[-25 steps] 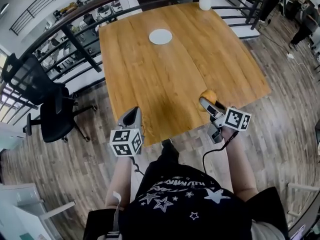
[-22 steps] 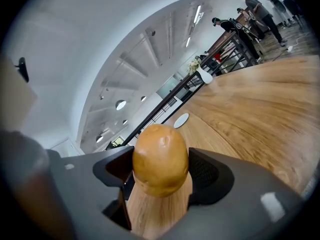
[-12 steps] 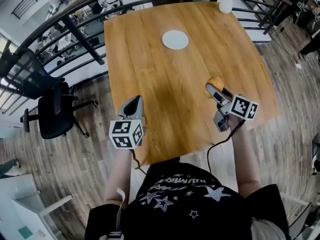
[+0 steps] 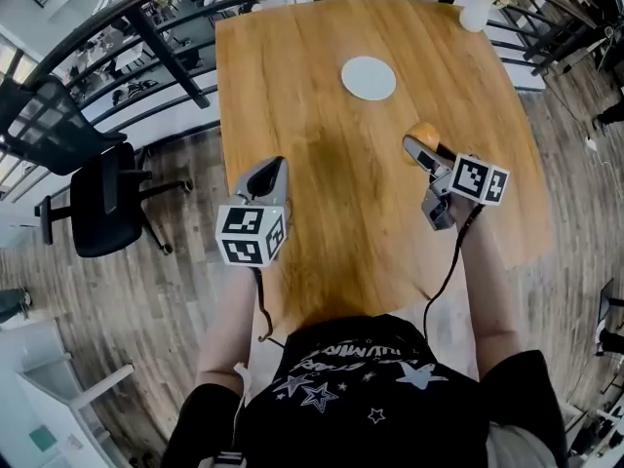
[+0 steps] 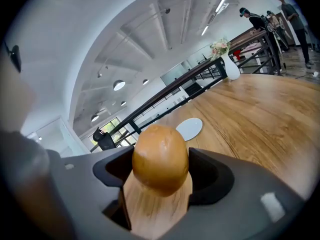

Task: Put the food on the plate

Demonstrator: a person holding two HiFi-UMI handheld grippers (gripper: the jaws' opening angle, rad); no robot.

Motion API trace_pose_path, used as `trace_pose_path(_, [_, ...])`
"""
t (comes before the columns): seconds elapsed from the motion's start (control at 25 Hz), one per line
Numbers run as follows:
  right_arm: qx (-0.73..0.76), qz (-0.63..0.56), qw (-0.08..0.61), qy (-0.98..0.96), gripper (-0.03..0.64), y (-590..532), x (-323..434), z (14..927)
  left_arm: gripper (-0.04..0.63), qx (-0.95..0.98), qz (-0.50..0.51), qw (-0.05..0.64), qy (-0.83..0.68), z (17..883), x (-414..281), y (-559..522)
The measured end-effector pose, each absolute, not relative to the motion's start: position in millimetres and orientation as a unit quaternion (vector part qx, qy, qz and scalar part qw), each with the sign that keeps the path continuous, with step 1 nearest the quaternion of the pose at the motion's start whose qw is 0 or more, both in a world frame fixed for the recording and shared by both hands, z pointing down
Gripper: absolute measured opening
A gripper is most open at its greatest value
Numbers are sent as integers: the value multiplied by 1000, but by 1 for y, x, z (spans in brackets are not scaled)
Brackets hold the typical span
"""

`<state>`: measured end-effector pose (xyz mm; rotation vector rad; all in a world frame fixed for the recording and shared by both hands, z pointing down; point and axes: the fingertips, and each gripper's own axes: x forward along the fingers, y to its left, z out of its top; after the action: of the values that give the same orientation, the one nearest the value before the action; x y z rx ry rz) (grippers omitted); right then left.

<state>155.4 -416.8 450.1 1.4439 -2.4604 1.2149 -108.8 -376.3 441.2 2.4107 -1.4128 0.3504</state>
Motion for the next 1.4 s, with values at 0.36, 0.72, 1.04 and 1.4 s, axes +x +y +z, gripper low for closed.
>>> trace_pose_path(0.36, [469,364,75,-801,344,-472,153,460,2,847,129,155,-492,443,-107,-422])
trace_pose_path(0.72, [448,354,141,-809,344,-531,159,484,2,843,149,157,-493,453,-71,-466])
trace_pose_path(1.04, [426,355,167,-815,345,-588,146,508,2,833,166,165,-501,474,-60,-494])
trace_pose_path(1.4, [406,343,239,-813,345,-619,130,538,2,828,184,165,-503,490,-54,-510])
